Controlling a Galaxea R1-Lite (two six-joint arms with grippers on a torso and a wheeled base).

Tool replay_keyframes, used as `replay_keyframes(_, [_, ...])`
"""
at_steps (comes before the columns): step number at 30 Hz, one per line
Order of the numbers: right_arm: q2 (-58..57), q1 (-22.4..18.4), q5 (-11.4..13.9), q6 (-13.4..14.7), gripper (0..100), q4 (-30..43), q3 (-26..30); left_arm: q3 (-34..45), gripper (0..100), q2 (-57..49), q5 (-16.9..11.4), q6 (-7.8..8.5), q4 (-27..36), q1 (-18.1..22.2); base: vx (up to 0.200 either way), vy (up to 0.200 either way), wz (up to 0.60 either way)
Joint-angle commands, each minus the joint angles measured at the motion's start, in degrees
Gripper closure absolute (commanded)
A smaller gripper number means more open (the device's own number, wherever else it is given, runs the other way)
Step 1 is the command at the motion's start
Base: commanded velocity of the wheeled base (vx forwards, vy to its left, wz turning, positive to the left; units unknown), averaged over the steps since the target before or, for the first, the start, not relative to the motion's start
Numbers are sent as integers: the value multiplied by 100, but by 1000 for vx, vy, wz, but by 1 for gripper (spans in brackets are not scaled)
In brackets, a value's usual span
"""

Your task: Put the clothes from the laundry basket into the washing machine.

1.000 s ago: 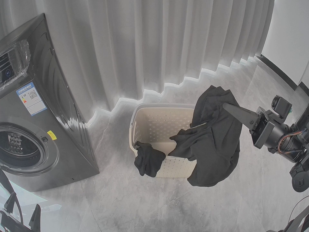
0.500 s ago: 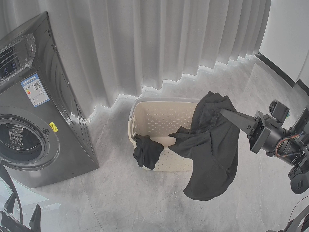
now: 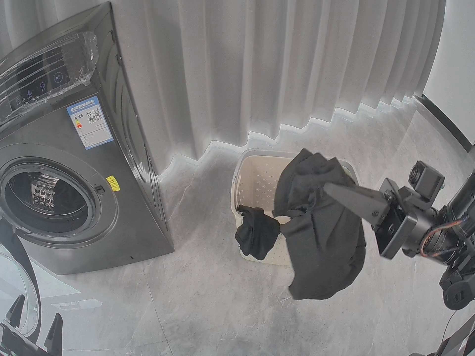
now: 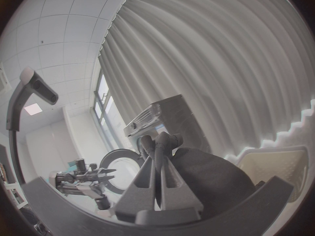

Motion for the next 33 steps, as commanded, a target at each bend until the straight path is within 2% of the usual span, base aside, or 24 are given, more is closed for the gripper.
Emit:
replay_keyframes(1, [-233,707,69,12,100,-39,213,101,0,-84,0,-3,0,1,0,0,0])
replay_keyframes(5, [-382,804,104,20,100,-39,195,101,0,-93,0,-3,0,1,0,0,0])
replay_keyframes(13, [-356,663,122,20,100,-39,178,101,0,-93,0,5,0,1,0,0,0])
replay_keyframes(23, [-338,672,122,12,100,-39,204,101,0,-84,0,5,0,1,0,0,0])
replay_keyframes(29, [-303,645,122,-6,100,-39,160,101,0,-93,0,5,0,1,0,0,600])
replay_keyframes(33, [-303,654,122,3,100,-39,151,101,0,-93,0,5,0,1,0,0,0])
